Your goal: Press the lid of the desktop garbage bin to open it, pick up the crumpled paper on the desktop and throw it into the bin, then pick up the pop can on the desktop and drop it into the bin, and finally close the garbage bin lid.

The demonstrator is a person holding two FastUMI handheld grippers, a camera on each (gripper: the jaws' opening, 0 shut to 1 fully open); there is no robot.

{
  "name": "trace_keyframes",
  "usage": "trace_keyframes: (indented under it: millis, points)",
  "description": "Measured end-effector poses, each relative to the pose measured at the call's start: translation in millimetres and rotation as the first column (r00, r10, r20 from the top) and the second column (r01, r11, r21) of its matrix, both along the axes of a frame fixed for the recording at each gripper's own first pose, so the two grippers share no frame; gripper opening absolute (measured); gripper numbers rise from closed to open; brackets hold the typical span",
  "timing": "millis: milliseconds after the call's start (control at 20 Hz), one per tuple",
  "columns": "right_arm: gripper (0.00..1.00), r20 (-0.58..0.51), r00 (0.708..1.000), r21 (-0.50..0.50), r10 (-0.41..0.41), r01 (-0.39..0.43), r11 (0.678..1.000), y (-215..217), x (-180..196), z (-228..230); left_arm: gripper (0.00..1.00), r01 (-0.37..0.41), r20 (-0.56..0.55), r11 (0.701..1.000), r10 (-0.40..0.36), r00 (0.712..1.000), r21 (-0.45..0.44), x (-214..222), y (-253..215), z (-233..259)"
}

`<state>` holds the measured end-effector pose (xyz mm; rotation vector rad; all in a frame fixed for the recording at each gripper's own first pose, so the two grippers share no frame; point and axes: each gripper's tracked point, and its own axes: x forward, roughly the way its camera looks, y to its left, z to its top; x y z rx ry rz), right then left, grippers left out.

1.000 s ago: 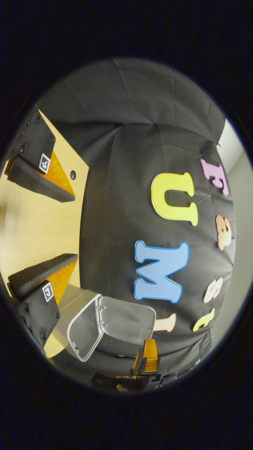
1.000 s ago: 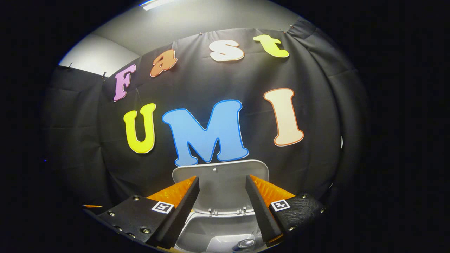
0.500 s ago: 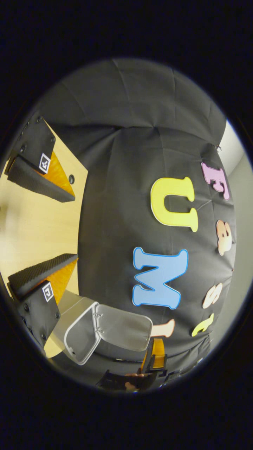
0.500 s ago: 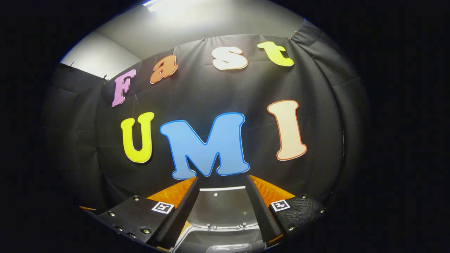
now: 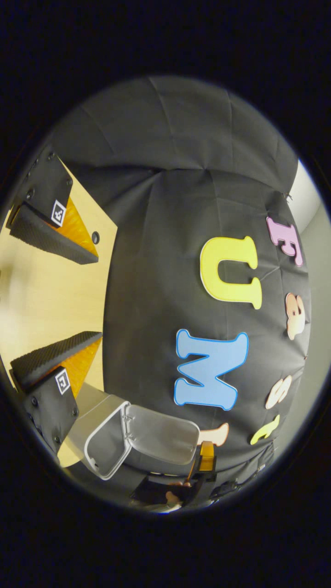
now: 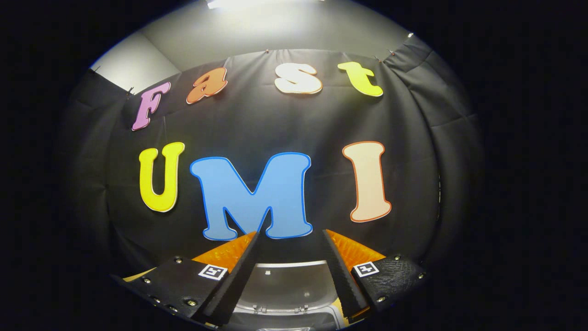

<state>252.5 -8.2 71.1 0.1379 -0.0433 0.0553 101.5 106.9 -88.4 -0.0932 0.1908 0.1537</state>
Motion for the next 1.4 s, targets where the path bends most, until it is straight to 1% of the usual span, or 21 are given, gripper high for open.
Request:
trace_keyframes:
  millis: [50,150,200,350,400,550,600,650,700,750,800,950,1000,1350,1400]
  points:
    - [0.84,-0.019,1.0,-0.008,-0.002,0.002,1.0,-0.3,0.5,-5.7,1.0,-0.002,0.0,1.0,0.002,1.0,-0.001,0.1,0.8,-1.0]
    - [0.86,-0.029,1.0,-0.008,0.01,-0.01,1.0,-0.4,-3.8,-8.0,1.0,-0.002,-0.002,1.0,0.002,1.0,0.0,-0.3,1.2,-1.9]
    - [0.85,-0.039,0.999,-0.008,0.019,-0.02,1.0,-0.2,-6.4,-10.2,0.96,0.001,-0.003,1.0,-0.001,1.0,0.002,-0.8,0.6,-2.0]
    - [0.85,-0.056,0.998,-0.021,0.035,-0.036,0.999,0.6,-16.7,-10.3,0.97,0.008,0.0,1.0,-0.008,1.0,0.0,-1.6,-3.3,-1.2]
    - [0.85,-0.064,0.997,-0.025,0.04,-0.041,0.999,0.4,-21.1,-11.2,1.0,0.013,0.002,1.0,-0.013,1.0,-0.002,-1.7,-6.5,-0.7]
    - [0.85,-0.084,0.995,-0.03,0.056,-0.059,0.998,0.0,-36.0,-17.1,1.0,0.031,0.009,1.0,-0.031,0.999,0.005,-3.6,-16.0,0.9]
    - [0.86,-0.089,0.994,-0.024,0.062,-0.064,0.998,-0.2,-41.2,-19.0,0.96,0.038,0.01,0.999,-0.038,0.999,0.009,-4.5,-19.4,1.2]
    - [0.86,-0.093,0.993,-0.021,0.066,-0.068,0.997,-0.3,-46.2,-20.6,0.96,0.045,0.011,0.999,-0.045,0.999,0.01,-5.1,-23.0,0.8]
    - [0.86,-0.099,0.993,-0.023,0.07,-0.073,0.997,-0.3,-50.7,-22.5,0.96,0.052,0.012,0.999,-0.052,0.999,0.009,-5.4,-26.6,1.1]
    - [0.86,-0.103,0.992,-0.027,0.073,-0.076,0.997,-0.1,-54.9,-25.4,1.0,0.057,0.013,0.998,-0.058,0.998,0.008,-5.9,-30.6,0.9]
    - [0.86,-0.109,0.991,-0.03,0.075,-0.079,0.996,0.0,-59.0,-27.5,0.96,0.062,0.014,0.998,-0.062,0.998,0.007,-6.3,-33.2,1.0]
    - [0.86,-0.124,0.989,-0.028,0.079,-0.083,0.996,-0.1,-69.9,-33.4,0.96,0.076,0.019,0.997,-0.076,0.997,0.006,-8.6,-41.0,2.4]
    - [0.86,-0.128,0.988,-0.027,0.081,-0.085,0.996,-0.2,-73.2,-34.9,1.0,0.08,0.019,0.997,-0.08,0.997,0.007,-9.4,-43.3,2.6]
    - [0.86,-0.168,0.982,-0.025,0.092,-0.097,0.995,1.8,-92.2,-53.2,1.0,0.093,0.019,0.996,-0.093,0.995,0.01,-19.2,-51.0,1.2]
    - [0.86,-0.178,0.98,-0.025,0.094,-0.1,0.995,2.0,-94.4,-58.1,0.95,0.094,0.019,0.995,-0.094,0.995,0.012,-20.4,-52.0,1.1]
